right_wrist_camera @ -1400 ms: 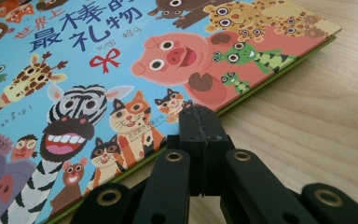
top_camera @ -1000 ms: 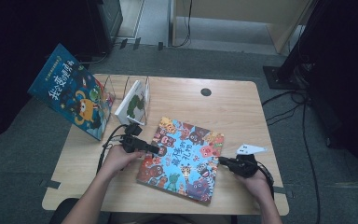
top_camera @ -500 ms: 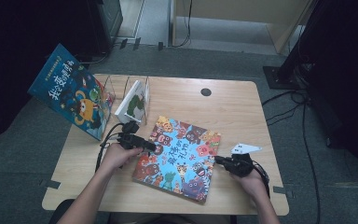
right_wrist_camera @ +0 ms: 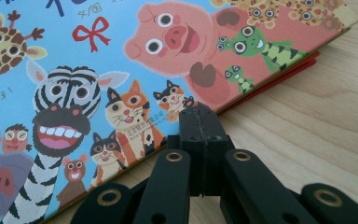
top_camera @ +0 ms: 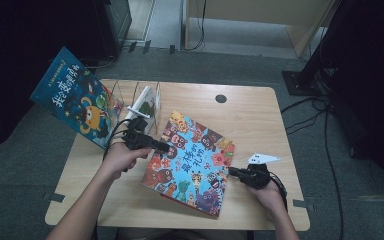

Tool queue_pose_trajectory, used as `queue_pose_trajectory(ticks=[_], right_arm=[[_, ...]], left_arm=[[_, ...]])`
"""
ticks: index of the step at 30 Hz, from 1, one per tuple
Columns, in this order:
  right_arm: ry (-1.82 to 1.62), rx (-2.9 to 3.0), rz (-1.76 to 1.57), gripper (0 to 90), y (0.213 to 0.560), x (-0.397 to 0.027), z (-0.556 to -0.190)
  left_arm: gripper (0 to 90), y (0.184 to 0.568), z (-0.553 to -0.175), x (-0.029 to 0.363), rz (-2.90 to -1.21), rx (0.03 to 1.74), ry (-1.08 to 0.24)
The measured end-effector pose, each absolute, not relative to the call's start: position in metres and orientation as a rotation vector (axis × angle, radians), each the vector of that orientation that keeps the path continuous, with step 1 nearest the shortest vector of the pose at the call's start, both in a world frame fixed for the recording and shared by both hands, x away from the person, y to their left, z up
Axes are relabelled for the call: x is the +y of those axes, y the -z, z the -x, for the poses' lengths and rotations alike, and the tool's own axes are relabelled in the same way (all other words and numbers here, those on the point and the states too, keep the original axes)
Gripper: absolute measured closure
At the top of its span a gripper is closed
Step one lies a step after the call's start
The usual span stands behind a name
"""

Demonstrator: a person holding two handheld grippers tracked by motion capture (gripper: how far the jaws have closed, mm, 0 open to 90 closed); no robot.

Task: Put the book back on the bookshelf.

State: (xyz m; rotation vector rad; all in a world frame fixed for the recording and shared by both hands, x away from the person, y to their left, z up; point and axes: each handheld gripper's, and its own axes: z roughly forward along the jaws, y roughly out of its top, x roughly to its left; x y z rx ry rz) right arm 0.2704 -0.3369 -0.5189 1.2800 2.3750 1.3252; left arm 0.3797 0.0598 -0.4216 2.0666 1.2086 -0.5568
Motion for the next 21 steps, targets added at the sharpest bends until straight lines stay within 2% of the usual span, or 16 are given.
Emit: queue_pose_trajectory(ticks=[5, 7, 9, 11, 17, 21], right_arm=[[-1.349, 2.384, -1.262, 90.0, 0.521, -0.322, -0.274], [-1.345, 2.399, -1.216, 90.0, 0.522, -0.311, -0.277], [-1.32, 2.402, -1.178, 90.0, 0.521, -0.3, -0.277], [-1.295, 2.407, -1.146, 82.6, 0.521, -0.297, -0.277], [-1.303, 2.416, -1.092, 75.9, 0.518, -0.296, -0.278], [-1.33, 2.376, -1.057, 74.9, 0.51, -0.297, -0.276]], left_arm=[[65.2, 0.425, -0.384, 0.041, -2.082, 1.125, 0.685], [72.6, 0.414, -0.385, 0.037, -2.097, 1.088, 0.659], [72.6, 0.402, -0.389, 0.034, -2.16, 1.074, 0.631], [72.8, 0.398, -0.393, 0.033, -2.189, 1.065, 0.632], [76.8, 0.381, -0.403, 0.024, -2.256, 1.067, 0.728], [78.8, 0.371, -0.41, 0.019, -2.3, 1.073, 0.771]])
